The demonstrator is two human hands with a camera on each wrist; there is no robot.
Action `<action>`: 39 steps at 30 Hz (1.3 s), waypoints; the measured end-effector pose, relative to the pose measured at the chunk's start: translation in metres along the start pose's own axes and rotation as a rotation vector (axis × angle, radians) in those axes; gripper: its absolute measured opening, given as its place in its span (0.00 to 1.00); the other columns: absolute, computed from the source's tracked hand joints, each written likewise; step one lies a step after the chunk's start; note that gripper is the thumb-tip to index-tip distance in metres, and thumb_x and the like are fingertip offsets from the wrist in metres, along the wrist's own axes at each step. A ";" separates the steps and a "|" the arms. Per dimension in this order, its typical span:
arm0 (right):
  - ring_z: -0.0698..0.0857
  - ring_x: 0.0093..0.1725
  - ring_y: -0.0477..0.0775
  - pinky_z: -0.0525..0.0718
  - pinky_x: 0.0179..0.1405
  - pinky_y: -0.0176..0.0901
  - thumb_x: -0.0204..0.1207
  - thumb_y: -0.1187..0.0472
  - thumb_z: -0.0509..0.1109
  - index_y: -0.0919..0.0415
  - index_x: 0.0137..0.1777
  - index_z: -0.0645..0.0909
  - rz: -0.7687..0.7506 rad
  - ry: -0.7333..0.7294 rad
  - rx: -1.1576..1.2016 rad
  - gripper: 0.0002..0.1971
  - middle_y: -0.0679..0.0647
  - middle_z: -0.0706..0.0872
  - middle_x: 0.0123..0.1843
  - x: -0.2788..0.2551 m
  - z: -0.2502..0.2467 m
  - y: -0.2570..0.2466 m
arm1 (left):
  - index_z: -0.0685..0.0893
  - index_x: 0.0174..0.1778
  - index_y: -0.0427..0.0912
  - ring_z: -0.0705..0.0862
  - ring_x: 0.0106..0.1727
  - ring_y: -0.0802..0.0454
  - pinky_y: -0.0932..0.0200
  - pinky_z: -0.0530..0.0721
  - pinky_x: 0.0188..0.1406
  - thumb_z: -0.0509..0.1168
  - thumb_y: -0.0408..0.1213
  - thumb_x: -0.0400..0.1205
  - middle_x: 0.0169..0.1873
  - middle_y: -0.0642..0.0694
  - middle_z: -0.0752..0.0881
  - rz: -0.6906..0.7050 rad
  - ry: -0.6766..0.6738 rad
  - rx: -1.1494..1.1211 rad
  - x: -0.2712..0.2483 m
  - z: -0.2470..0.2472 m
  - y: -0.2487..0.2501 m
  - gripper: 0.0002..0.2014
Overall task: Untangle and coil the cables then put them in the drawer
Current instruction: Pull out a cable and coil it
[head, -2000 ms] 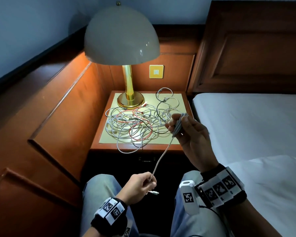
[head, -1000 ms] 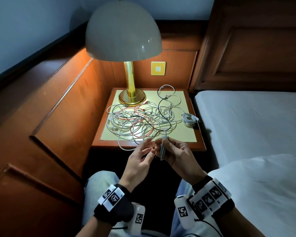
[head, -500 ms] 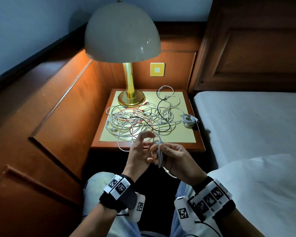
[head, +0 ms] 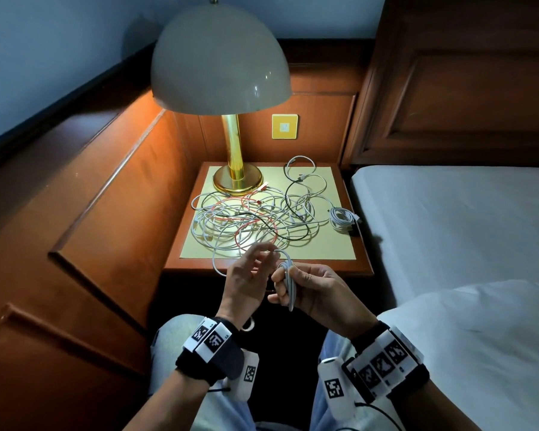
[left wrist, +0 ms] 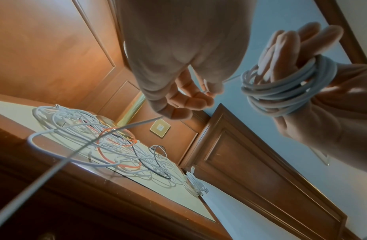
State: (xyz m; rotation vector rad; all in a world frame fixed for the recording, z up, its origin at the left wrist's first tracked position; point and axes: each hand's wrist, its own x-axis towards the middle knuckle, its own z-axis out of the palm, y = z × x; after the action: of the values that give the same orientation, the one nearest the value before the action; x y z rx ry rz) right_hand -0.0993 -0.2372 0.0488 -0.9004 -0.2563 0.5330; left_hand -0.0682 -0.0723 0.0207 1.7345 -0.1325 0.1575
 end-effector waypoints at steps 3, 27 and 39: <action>0.83 0.39 0.55 0.84 0.62 0.56 0.84 0.58 0.69 0.74 0.58 0.83 -0.003 -0.003 0.008 0.16 0.64 0.81 0.42 0.000 0.000 -0.001 | 0.87 0.47 0.60 0.88 0.41 0.57 0.53 0.87 0.42 0.71 0.38 0.84 0.41 0.53 0.89 0.007 0.014 0.018 -0.001 0.000 0.003 0.09; 0.90 0.55 0.46 0.87 0.57 0.44 0.84 0.62 0.70 0.63 0.57 0.88 -0.535 0.449 -1.103 0.08 0.54 0.92 0.55 0.023 -0.034 -0.019 | 0.87 0.49 0.36 0.79 0.31 0.62 0.66 0.78 0.34 0.65 0.28 0.87 0.33 0.52 0.83 0.140 -0.196 0.140 -0.032 0.013 -0.015 0.06; 0.82 0.39 0.47 0.82 0.44 0.46 0.86 0.59 0.67 0.58 0.41 0.82 -0.095 0.230 -1.234 0.11 0.50 0.85 0.38 0.009 -0.050 0.000 | 0.87 0.50 0.43 0.86 0.43 0.57 0.66 0.83 0.46 0.67 0.38 0.85 0.44 0.53 0.88 0.448 -0.209 0.446 -0.016 -0.014 -0.017 0.05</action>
State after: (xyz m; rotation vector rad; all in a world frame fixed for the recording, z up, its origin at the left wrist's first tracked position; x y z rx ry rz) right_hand -0.0704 -0.2663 0.0186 -2.1161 -0.4210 0.1231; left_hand -0.0813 -0.0555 0.0040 2.1418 -0.6844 0.3542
